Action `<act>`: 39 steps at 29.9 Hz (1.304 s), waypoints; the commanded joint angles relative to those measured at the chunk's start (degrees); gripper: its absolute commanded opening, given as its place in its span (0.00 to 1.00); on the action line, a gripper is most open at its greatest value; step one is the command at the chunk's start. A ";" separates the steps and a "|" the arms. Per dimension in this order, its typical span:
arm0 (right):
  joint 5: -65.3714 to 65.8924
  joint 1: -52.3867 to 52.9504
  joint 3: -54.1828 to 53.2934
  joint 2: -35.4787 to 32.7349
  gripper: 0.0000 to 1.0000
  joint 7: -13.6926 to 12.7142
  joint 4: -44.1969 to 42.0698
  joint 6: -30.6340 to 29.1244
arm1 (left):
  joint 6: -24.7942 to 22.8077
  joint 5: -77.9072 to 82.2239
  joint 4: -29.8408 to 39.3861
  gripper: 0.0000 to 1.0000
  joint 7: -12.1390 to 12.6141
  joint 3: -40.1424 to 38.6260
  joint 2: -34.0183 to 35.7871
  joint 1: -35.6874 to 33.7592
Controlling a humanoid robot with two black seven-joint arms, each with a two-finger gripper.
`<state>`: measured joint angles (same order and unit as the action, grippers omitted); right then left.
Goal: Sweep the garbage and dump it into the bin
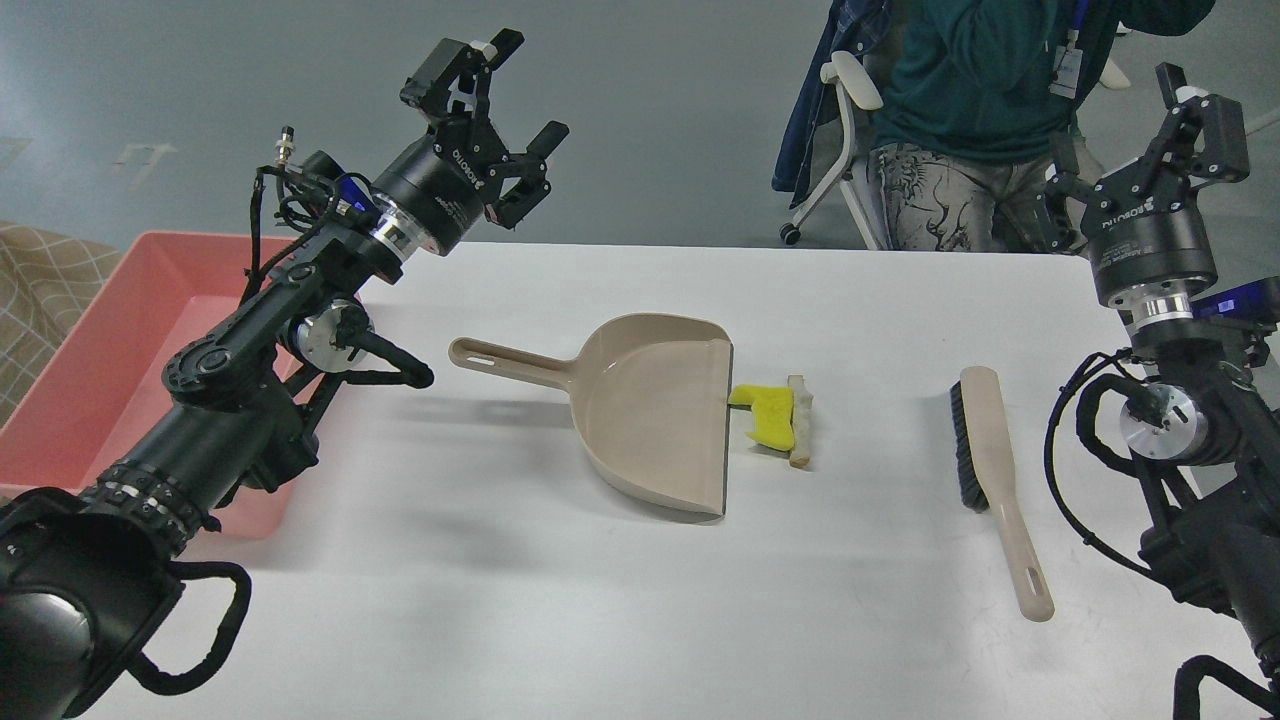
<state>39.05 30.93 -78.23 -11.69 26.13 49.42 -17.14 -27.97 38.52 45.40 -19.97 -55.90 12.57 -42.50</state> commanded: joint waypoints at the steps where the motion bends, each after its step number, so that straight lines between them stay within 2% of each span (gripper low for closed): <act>1: -0.64 -0.43 -0.25 0.00 1.00 0.15 0.15 0.00 | -0.03 -0.02 0.04 0.99 0.20 0.09 -0.80 0.31; 6: -0.64 -0.43 -0.25 0.00 1.00 0.07 0.07 0.44 | -0.03 -0.02 0.04 0.99 0.28 2.28 -0.71 0.31; 20: -0.55 0.54 0.54 -0.18 1.00 -0.37 0.24 0.44 | -0.03 -1.60 -0.83 0.99 -0.24 2.37 0.52 -0.30; 25: -0.55 0.27 0.54 -2.55 1.00 -0.55 0.33 0.53 | 0.37 -1.95 -0.92 0.99 -0.51 1.50 0.87 -0.13; 29: -0.55 0.53 0.54 -3.52 1.00 -0.72 -0.20 0.44 | 2.73 -1.87 -0.92 0.99 0.37 2.29 0.96 -0.57; 32: -0.55 0.54 0.54 -3.61 1.00 -0.90 0.15 0.27 | 6.33 -1.95 -0.92 0.99 0.37 2.29 0.79 -0.65; 39: -0.55 -0.43 0.63 -3.08 1.00 -0.81 0.77 -0.08 | 6.70 -1.16 -0.84 0.99 -0.51 2.37 0.26 -0.48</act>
<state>38.50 30.75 -77.61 -14.92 25.26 50.00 -17.21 -21.26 36.93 44.51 -20.32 -53.55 12.96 -43.08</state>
